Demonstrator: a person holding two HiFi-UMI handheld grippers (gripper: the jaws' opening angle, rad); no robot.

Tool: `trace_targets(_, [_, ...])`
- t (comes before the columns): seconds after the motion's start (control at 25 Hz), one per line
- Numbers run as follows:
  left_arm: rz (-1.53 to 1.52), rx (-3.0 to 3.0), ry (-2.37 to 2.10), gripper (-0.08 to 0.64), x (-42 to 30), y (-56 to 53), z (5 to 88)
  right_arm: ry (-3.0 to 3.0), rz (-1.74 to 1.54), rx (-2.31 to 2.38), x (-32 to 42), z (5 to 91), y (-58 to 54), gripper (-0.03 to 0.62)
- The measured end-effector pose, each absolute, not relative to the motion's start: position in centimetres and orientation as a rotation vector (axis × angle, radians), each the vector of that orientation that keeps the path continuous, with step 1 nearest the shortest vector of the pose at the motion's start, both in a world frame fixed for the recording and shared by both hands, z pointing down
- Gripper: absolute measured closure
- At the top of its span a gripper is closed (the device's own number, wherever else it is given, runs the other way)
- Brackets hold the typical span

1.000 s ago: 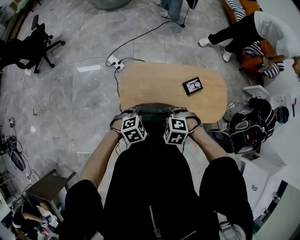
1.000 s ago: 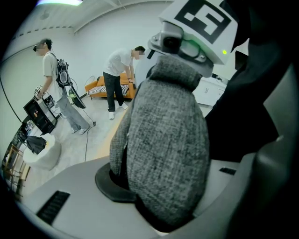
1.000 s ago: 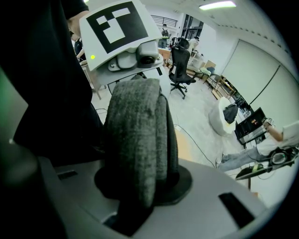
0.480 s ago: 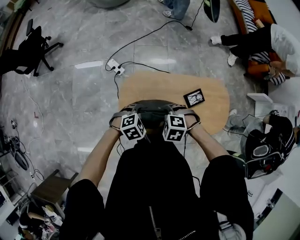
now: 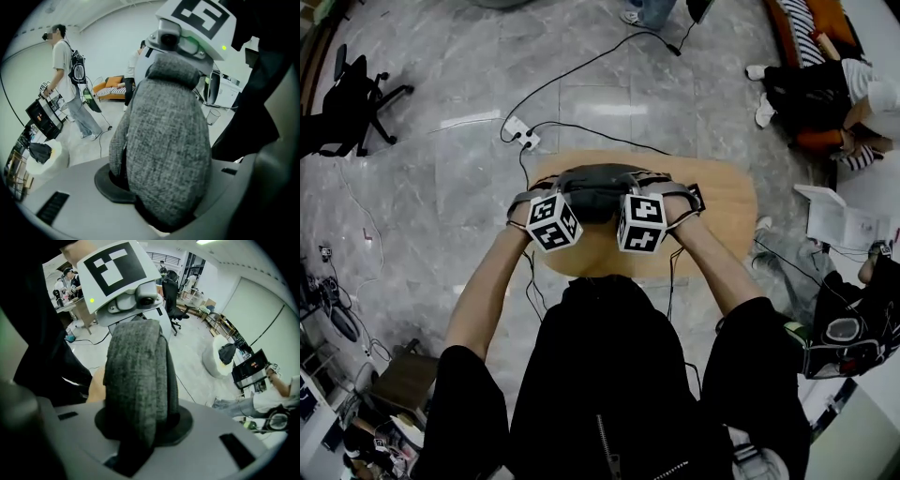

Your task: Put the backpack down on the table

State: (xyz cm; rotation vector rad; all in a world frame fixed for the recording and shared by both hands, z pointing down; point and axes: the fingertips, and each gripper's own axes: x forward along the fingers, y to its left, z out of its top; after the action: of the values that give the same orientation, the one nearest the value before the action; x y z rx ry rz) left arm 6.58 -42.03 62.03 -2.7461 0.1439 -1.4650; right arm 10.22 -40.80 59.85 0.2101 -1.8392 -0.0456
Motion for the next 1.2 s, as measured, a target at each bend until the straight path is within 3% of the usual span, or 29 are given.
trace_targets(0.4, [-1.327, -2.7, 0.238, 0.356, 7.3, -50.0, 63.7, -1.771, -0.095, 0.322, 10.5, 61.0, -47.7, 0.495])
trace_targets(0.8, [-1.333, -2.707, 0.188, 0.346, 4.6, -45.0, 65.1, -1.74, -0.144, 0.196, 7.8, 61.4, -43.3, 0.479])
trace_targets(1.2, [-1.348, -2.639, 0.179, 0.327, 2.6, -41.9, 66.8, -1.858, -0.017, 0.126, 9.4, 56.8, -38.1, 0.376])
